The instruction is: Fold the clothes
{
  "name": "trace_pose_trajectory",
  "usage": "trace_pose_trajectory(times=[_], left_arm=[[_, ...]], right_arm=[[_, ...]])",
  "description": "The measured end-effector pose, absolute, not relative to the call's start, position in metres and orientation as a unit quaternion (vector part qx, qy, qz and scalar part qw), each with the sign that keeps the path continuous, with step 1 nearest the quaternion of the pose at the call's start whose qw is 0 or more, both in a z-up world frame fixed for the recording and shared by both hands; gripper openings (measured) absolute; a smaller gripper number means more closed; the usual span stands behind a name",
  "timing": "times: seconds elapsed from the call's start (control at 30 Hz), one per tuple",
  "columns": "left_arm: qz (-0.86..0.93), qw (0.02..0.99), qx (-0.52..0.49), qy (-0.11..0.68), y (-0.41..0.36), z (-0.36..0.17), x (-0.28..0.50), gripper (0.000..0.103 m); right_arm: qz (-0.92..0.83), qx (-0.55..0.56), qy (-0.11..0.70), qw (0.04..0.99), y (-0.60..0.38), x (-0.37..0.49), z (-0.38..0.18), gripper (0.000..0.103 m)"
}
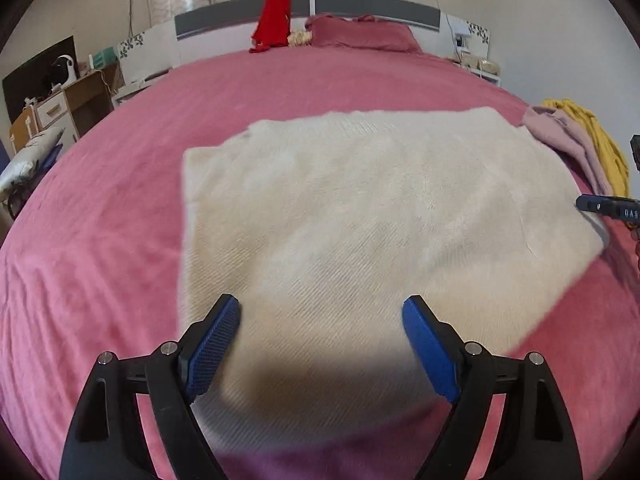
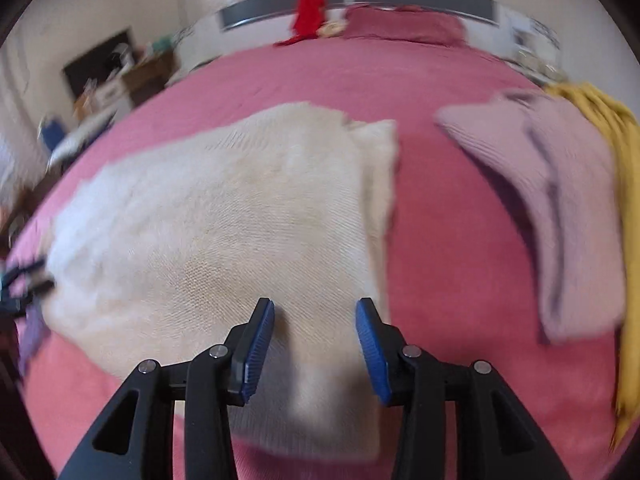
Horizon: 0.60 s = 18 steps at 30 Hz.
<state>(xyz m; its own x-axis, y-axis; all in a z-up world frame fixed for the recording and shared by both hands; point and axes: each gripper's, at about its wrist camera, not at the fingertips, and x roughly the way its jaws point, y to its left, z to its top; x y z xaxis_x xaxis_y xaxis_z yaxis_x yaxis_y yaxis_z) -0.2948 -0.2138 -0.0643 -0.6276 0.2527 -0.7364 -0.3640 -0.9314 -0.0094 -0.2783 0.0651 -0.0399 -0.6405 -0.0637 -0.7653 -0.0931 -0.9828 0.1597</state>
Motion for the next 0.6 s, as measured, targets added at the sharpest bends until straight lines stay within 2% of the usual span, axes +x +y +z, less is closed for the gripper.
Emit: trace_pose_trajectory(times=[0.1,0.2,0.3,0.37,0.5,0.6], left_arm=[[0.908,0.143,-0.394,0.028,-0.244,-0.058,-0.287,0.086],[0.892,0.130,-0.433,0.013,-0.251,-0.073,-0.289,0.086],[0.886,0.134,-0.443,0.027,-0.250,-0.083,-0.288,0.086],[0.882,0.134,-0.451,0.018,-0.255,-0.083,-0.291,0.086],[0.873,0.127,-0.471,0.004,-0.264,-0.077,-0.296,0.086],[0.904,0.101,-0.416,0.022,-0.254,-0.050,-0.296,0.086]], right_arm=[[0.920,-0.374,0.119,0.022,0.069,-0.253,-0.019,0.043],[0.916,-0.383,0.118,-0.007,0.054,-0.254,-0.022,0.043],[0.894,-0.447,0.033,0.005,0.031,-0.257,-0.055,0.042],[0.898,-0.440,0.011,0.000,0.036,-0.244,-0.070,0.042],[0.881,-0.469,0.053,0.009,0.049,-0.244,-0.060,0.042],[0.907,-0.415,0.062,0.020,0.041,-0.248,-0.023,0.044]])
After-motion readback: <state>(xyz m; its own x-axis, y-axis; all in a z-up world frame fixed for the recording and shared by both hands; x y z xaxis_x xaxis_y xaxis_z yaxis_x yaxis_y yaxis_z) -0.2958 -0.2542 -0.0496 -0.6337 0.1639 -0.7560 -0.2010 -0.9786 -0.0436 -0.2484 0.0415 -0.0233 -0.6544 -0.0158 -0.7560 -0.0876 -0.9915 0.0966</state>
